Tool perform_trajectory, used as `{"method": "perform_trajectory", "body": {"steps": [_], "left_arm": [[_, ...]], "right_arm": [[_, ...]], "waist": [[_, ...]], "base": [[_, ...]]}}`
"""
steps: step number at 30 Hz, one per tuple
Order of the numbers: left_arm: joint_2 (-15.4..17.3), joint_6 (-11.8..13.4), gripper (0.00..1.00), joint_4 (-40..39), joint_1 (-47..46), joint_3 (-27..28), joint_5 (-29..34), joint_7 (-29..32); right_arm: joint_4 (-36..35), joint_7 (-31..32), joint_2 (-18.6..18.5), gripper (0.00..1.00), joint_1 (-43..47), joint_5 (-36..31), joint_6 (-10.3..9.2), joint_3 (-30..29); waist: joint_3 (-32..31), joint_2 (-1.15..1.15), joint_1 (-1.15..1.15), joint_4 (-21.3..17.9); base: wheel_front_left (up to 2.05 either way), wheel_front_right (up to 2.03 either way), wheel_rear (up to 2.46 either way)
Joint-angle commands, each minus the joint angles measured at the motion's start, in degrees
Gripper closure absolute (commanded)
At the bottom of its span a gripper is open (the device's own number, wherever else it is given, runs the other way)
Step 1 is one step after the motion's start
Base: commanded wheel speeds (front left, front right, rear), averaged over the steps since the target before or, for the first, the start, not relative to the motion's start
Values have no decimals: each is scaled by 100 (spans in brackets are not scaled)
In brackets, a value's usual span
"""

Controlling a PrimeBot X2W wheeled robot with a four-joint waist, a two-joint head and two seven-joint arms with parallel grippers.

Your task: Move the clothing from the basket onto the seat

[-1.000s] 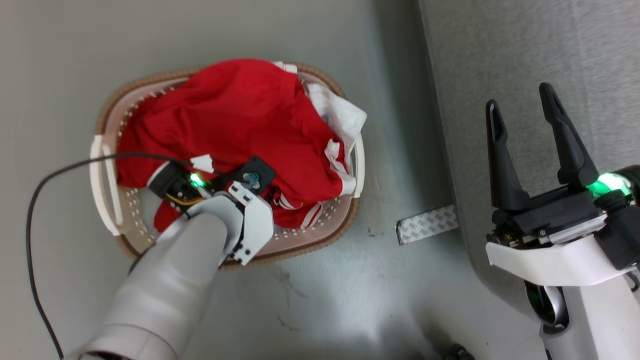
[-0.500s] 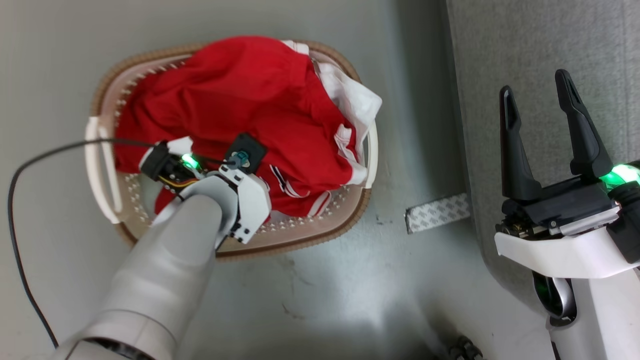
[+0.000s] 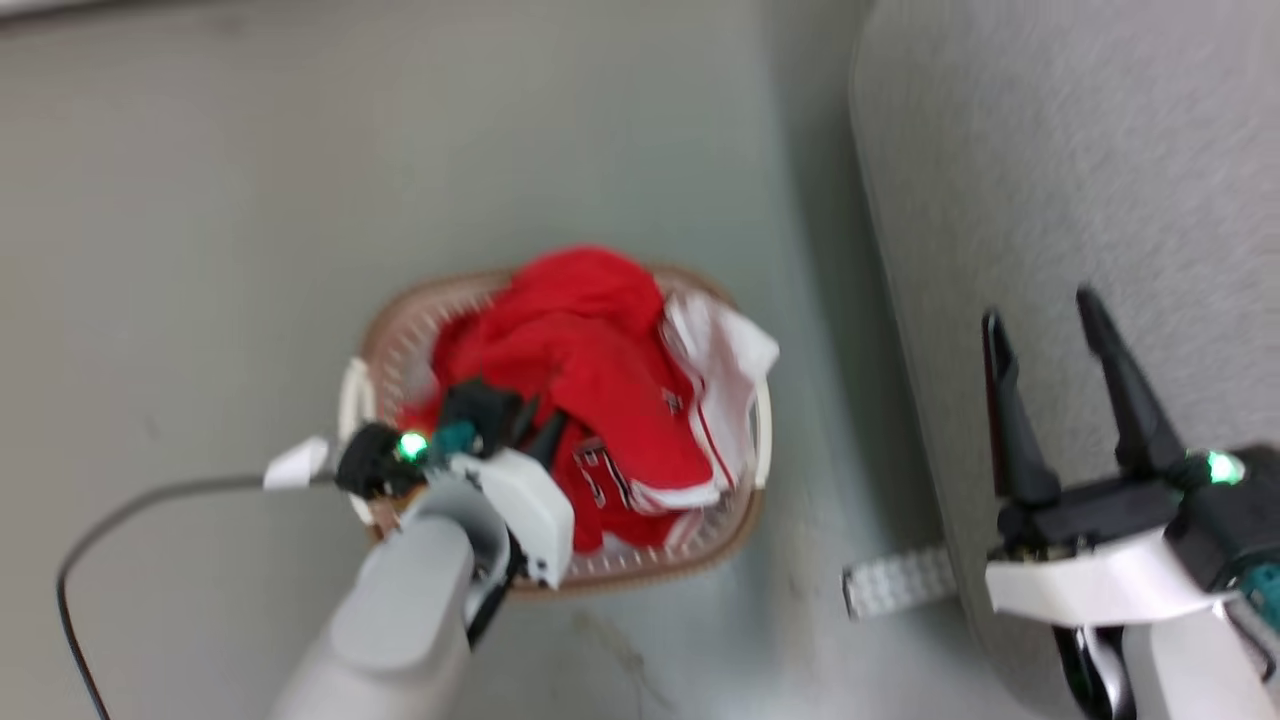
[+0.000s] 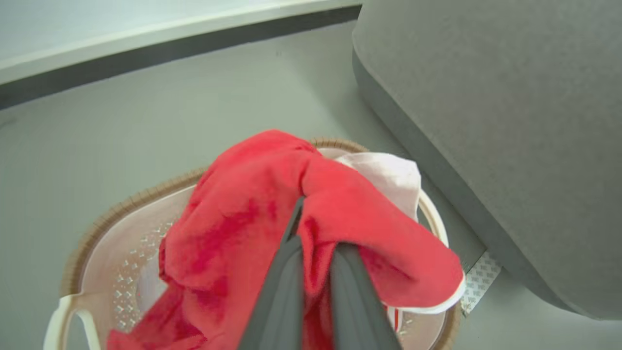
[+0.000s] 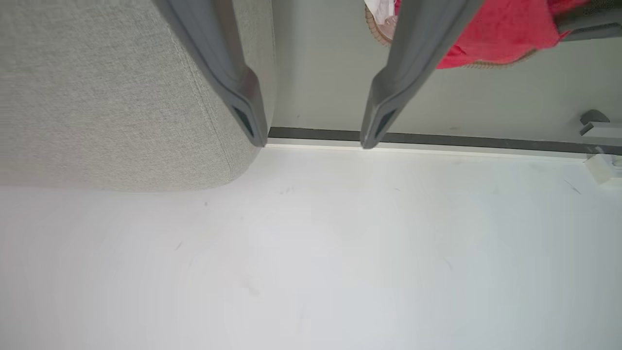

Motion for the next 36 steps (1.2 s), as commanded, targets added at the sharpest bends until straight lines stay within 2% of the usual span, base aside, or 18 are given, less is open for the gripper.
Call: {"method": "perform_trajectory", "body": {"steps": [1, 2, 10, 17, 27, 36], "left_arm": [[12, -22, 100, -410, 435, 11, -223, -8], [12, -22, 100, -410, 435, 11, -223, -8], [12, 62, 100, -1587, 1310, -1, -626, -9], [45, 119, 100, -2569, 1708, 34, -826, 229], [299, 268, 100, -3994, 1847, 203, -1041, 907], [399, 390, 100, -4460, 1995, 182, -1094, 1201]], "right_arm": [[105, 3, -7, 0, 284, -55, -12, -34], [105, 3, -7, 0, 284, -55, -12, -34], [391, 2, -8, 0, 1088, -164, -12, -7], [496, 2, -66, 0, 1603, -187, -12, 63], [203, 3, -354, 0, 1585, -299, -12, 588], [73, 3, -744, 0, 1373, -196, -12, 1409]], "waist": [[-1245, 0, 0, 381], [-1245, 0, 0, 381], [-2621, 0, 0, 604], [-3355, 0, 0, 661], [-3602, 0, 0, 610], [-3671, 0, 0, 560]], "base": [[0, 0, 0], [0, 0, 0], [0, 0, 0], [0, 0, 0], [0, 0, 0], [0, 0, 0]]}}
